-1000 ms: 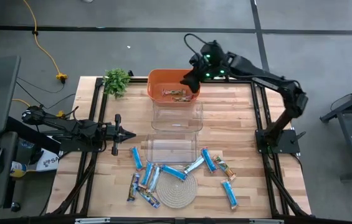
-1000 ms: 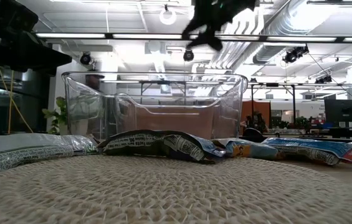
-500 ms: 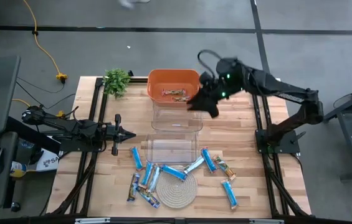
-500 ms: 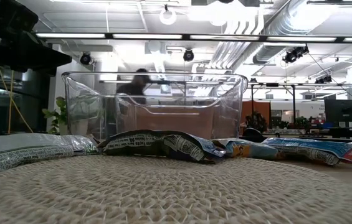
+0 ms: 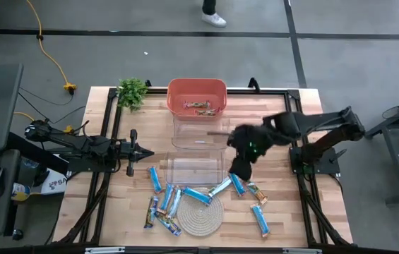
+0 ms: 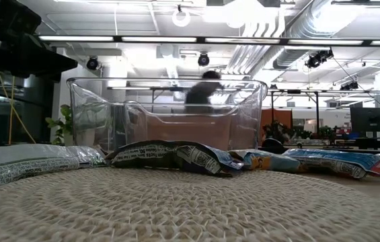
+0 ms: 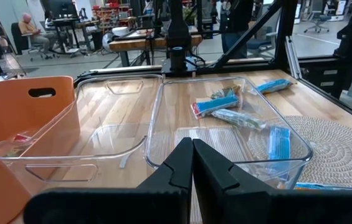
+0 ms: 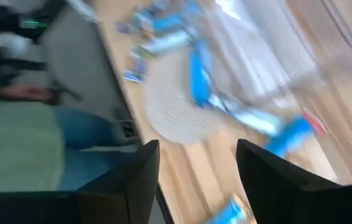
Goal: Pick and place Granola Bars by type
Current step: Put the red granola bar into the orange bin
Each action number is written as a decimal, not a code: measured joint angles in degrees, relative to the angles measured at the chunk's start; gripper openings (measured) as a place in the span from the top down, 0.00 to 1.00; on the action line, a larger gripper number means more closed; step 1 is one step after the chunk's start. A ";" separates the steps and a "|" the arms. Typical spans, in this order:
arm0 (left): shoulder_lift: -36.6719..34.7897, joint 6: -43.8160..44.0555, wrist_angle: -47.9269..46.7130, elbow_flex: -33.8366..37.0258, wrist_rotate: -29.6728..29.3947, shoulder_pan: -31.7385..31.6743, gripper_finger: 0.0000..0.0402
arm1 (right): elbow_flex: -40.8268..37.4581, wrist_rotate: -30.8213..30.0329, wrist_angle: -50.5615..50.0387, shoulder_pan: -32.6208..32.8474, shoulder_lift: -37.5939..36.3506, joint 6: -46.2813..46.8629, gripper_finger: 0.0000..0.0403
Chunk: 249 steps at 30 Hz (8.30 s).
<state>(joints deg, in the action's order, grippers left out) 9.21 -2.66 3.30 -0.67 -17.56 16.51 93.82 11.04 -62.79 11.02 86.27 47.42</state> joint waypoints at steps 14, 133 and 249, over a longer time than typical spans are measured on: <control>0.02 -0.02 -0.01 0.00 0.05 0.00 0.98 | 0.00 -15.25 -13.46 9.91 8.98 30.88 0.51; 0.02 -0.01 -0.01 0.00 0.15 0.01 0.98 | -29.14 -20.56 10.92 12.36 2.52 37.68 0.82; 0.02 0.00 -0.01 0.00 0.15 0.02 0.98 | 27.23 -11.78 -2.85 -44.45 39.55 -88.13 0.82</control>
<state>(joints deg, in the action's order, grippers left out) 9.23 -2.66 3.29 -0.67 -17.41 16.53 121.05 -0.75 -65.64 -33.43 125.81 -40.71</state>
